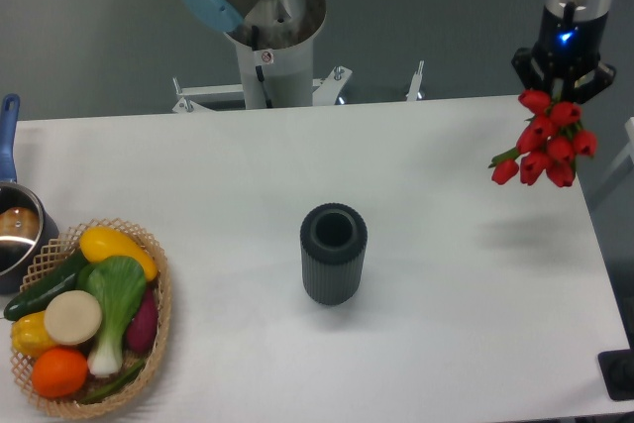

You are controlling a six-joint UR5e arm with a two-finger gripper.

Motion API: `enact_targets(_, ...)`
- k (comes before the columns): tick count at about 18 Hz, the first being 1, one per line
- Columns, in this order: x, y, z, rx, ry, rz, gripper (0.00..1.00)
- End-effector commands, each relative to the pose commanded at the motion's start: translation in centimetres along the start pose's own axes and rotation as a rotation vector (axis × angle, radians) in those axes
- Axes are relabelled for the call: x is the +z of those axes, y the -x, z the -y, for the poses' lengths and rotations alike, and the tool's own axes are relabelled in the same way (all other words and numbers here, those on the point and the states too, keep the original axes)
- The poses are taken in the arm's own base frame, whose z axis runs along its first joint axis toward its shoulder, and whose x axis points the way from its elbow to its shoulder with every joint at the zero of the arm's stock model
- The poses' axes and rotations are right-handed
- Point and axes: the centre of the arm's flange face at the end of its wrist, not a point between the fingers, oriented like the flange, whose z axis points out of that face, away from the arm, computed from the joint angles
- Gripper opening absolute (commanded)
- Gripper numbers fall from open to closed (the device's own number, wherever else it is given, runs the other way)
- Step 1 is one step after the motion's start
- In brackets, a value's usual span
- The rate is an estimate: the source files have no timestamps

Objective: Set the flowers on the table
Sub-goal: 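Move the gripper holding the red tulips down toward the table surface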

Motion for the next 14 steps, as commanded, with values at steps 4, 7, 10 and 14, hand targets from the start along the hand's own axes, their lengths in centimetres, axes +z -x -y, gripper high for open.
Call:
enact_targets(4,2.8,0.3,1.7,-0.033,0.045,-0.038,0.0)
enact_targets(7,6.9,-1.3,6.3,-0.025,0.08,-0.092,0.0)
enact_targets(10,10.7,-1.6,7.8,-0.01,0.09,-0.141,0.01)
enact_targets(14,13.0,-2.6,10.7,-0.024,0.084,-0.153,0.1)
